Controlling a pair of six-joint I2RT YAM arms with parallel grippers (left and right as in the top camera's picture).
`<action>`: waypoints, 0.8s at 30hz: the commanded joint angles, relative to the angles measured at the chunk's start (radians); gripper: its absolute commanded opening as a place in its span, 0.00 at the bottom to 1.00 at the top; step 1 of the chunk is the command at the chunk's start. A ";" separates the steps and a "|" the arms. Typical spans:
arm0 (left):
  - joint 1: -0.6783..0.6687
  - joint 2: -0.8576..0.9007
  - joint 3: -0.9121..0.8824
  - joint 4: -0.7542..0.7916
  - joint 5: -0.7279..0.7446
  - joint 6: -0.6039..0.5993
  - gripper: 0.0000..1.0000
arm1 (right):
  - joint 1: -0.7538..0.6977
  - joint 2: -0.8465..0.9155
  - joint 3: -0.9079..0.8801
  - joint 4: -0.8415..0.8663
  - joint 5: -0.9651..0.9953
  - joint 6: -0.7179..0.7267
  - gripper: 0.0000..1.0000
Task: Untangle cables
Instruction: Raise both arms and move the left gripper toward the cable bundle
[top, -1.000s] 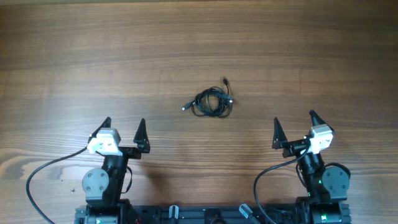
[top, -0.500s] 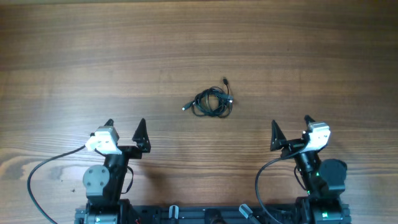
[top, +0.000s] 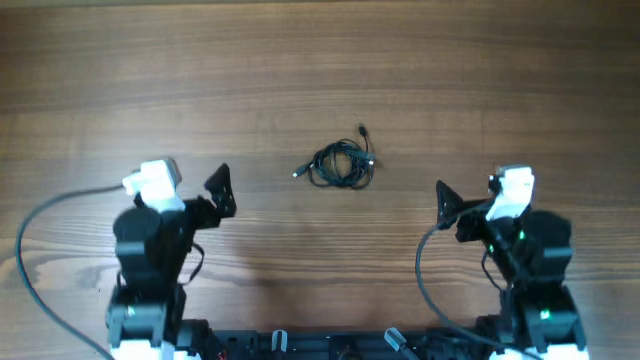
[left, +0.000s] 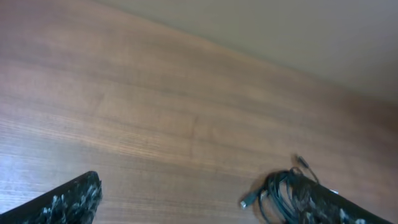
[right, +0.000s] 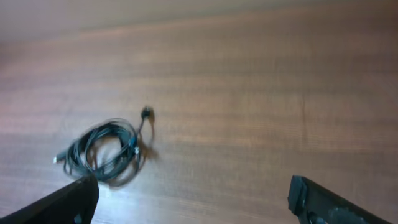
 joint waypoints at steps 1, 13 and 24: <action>0.006 0.169 0.103 -0.108 0.016 0.002 1.00 | -0.005 0.124 0.134 -0.081 -0.015 0.014 1.00; 0.006 0.372 0.380 -0.509 0.132 -0.023 1.00 | -0.005 0.434 0.424 -0.316 0.026 -0.005 1.00; 0.006 0.365 0.418 -0.512 0.161 -0.026 1.00 | -0.005 0.451 0.435 -0.317 0.007 0.074 1.00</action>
